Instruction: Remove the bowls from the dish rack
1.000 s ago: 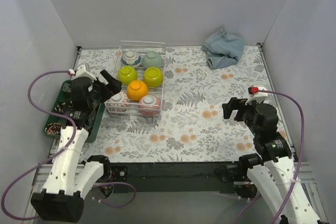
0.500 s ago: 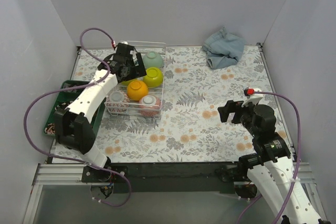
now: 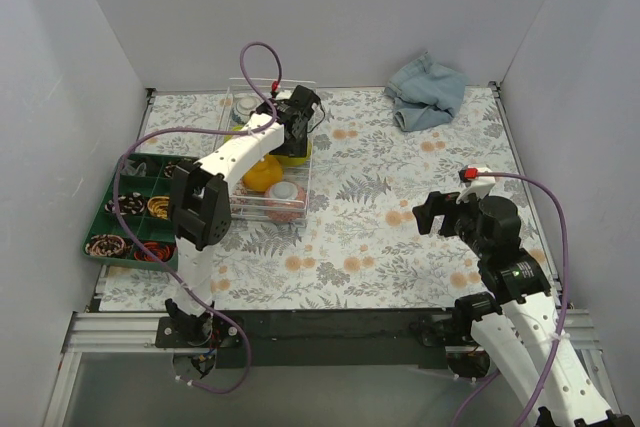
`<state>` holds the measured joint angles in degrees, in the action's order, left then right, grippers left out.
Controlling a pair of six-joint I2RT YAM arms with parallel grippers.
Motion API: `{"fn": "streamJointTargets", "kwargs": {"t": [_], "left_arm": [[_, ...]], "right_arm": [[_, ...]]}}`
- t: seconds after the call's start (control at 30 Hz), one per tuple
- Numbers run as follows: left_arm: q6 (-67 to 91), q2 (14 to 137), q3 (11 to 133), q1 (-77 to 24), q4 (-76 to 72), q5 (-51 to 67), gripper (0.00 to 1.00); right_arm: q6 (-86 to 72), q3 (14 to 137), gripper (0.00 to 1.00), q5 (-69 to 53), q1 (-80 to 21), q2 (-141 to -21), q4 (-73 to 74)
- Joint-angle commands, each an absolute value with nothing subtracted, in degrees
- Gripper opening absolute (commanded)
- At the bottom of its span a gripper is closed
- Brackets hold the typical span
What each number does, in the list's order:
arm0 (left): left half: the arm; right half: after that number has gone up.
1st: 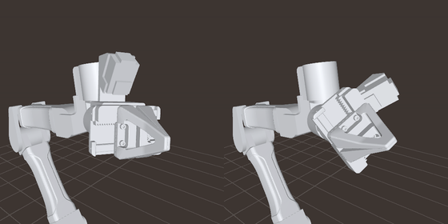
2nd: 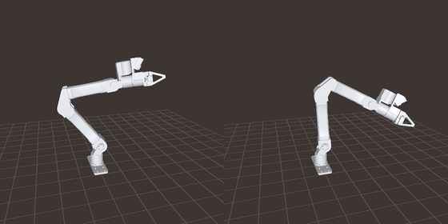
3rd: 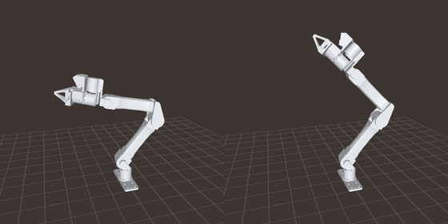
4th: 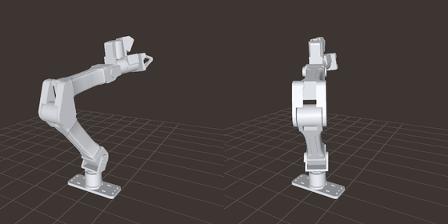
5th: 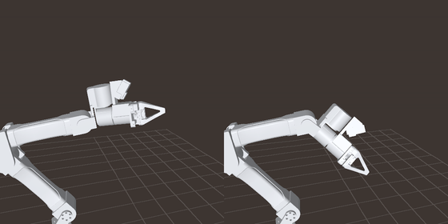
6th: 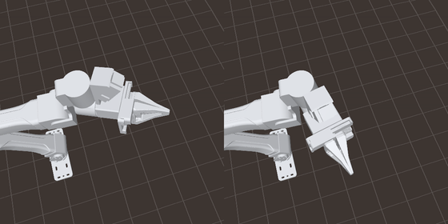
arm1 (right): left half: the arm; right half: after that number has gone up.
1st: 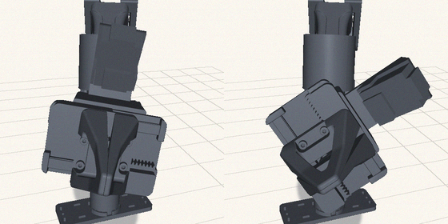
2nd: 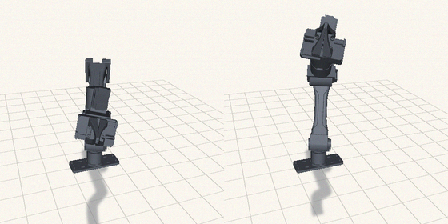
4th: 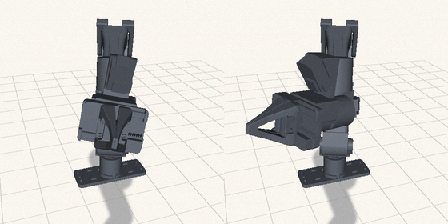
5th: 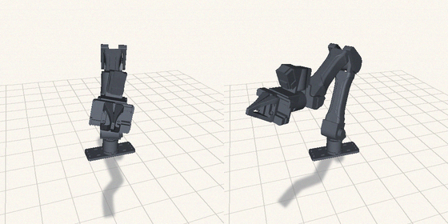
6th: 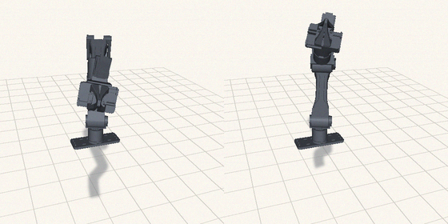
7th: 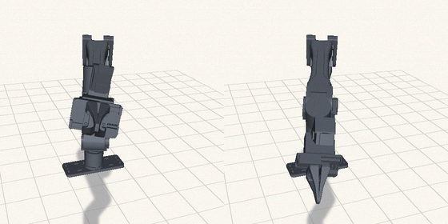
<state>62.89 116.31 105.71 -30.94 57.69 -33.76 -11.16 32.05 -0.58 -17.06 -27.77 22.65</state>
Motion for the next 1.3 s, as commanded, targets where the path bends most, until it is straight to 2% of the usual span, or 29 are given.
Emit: {"fn": "streamJointTargets", "kwargs": {"t": [0.0, 0.53, 0.8, 1.27], "left_arm": [[63.37, 117.24, 109.42, -31.9, 63.1, -38.06, 0.97], [66.53, 124.54, 110.66, -33.13, 67.94, -38.23, 0.94], [67.24, 127.35, 108.46, -33.22, 68.12, -37.8, 0.98], [66.36, 133.06, 107.23, -33.13, 71.28, -35.95, 0.98]], "right_arm": [[-9.93, 32.7, 0.99, -0.18, -17.4, -27.77, 22.32], [-9.67, 31.2, 0.99, 1.23, -17.4, -28.04, 22.94], [-9.84, 30.41, 0.99, 1.32, -17.4, -28.3, 22.76], [-10.46, 29.71, 0.99, 1.14, -17.4, -27.69, 22.41]]}}
